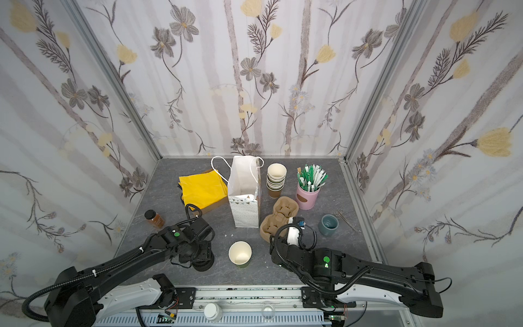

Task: Pack the takeout coffee
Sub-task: 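Lower the left gripper onto the black lid and grasp it, then lift the black lid with the left gripper and move it over the green cup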

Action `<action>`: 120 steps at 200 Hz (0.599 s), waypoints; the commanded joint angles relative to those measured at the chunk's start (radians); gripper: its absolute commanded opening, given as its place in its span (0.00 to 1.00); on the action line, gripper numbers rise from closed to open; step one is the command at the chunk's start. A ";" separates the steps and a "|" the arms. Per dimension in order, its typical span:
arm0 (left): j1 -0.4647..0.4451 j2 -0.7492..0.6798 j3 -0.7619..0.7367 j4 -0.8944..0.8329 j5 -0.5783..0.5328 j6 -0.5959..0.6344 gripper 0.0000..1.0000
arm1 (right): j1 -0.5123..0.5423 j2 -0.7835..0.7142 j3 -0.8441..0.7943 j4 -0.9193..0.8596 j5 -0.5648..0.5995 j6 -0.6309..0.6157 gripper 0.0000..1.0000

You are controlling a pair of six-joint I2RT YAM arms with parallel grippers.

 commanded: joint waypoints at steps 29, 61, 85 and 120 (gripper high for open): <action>0.000 -0.018 0.010 -0.003 -0.003 0.008 0.68 | 0.000 -0.003 0.005 -0.004 0.000 0.018 0.64; 0.001 -0.022 0.034 -0.015 0.001 0.007 0.66 | 0.000 -0.006 0.005 -0.004 0.000 0.017 0.64; 0.000 -0.025 0.059 -0.036 -0.006 0.008 0.66 | 0.000 -0.010 0.003 -0.004 -0.002 0.019 0.64; 0.001 -0.035 0.097 -0.083 -0.016 0.014 0.66 | -0.001 -0.025 -0.013 -0.005 -0.007 0.032 0.64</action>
